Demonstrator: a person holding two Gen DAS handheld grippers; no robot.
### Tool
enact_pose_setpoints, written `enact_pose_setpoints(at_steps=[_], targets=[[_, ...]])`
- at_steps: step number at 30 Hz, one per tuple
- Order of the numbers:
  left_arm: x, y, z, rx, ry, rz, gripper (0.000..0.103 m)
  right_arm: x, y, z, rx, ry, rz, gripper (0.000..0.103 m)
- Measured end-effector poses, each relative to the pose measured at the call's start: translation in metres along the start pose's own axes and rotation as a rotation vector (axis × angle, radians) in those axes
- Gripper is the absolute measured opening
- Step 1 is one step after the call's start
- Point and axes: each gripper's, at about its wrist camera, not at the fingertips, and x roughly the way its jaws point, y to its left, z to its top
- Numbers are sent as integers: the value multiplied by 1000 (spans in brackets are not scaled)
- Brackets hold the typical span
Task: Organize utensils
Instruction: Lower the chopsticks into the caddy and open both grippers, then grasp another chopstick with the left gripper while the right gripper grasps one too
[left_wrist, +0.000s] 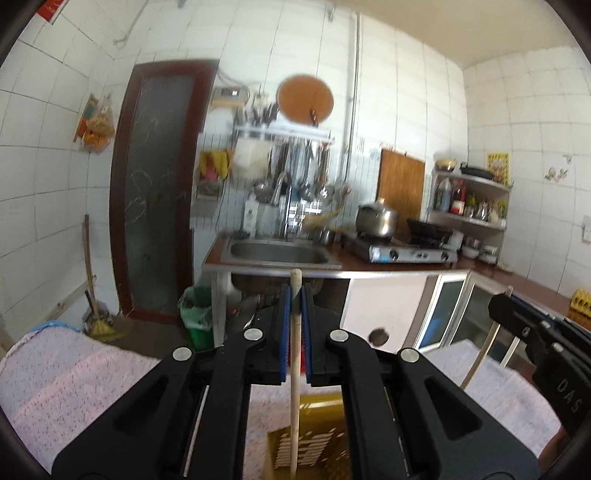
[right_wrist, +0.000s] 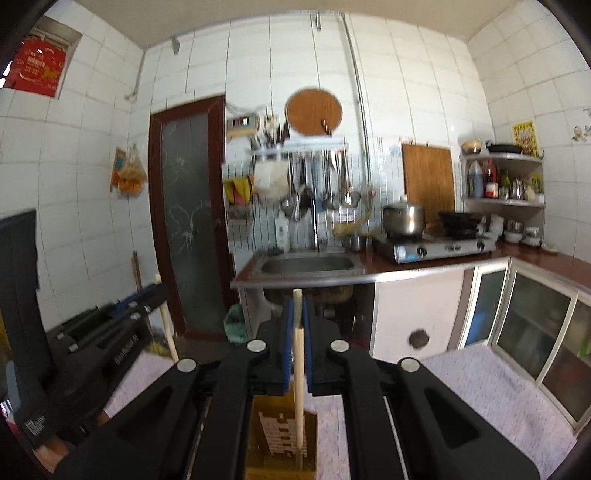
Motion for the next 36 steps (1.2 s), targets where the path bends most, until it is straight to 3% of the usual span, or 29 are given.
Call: enact_pose_setpoints(at_steps=[3,4,5,7,9,14,18,28,32,36], targets=[[-4,9,-1,-2,26,19,5,12,-3,-11,-2,60,0,6],[-10,13,2,-6,28,27,9,13,-3,-13,-7,72,-5,6],[-15,16,5,-8,33,32,16,14,-3,-15,-15,83,-17,7],[-32,24,13,-27,33,55,63,9,-6,-14,-15,95,-45,16],[-52,30,18,-30,7,94,78,-2,-12,-12,6,87,-66,56],[-93,45,13,-22,40,129,98,-32,-31,-12,47,101,-99,59],[-112,58,-6,-28,98,160,98,-49,-36,-30,13,159,-130,62],[-97,83,-107,-95,420,166,98,-41,-48,-135,50,490,-162,62],[-83,76,-143,-75,527,200,98,-35,-51,-161,83,570,-185,62],[-75,71,-170,-90,583,228,98,-27,-48,-175,119,619,-184,62]])
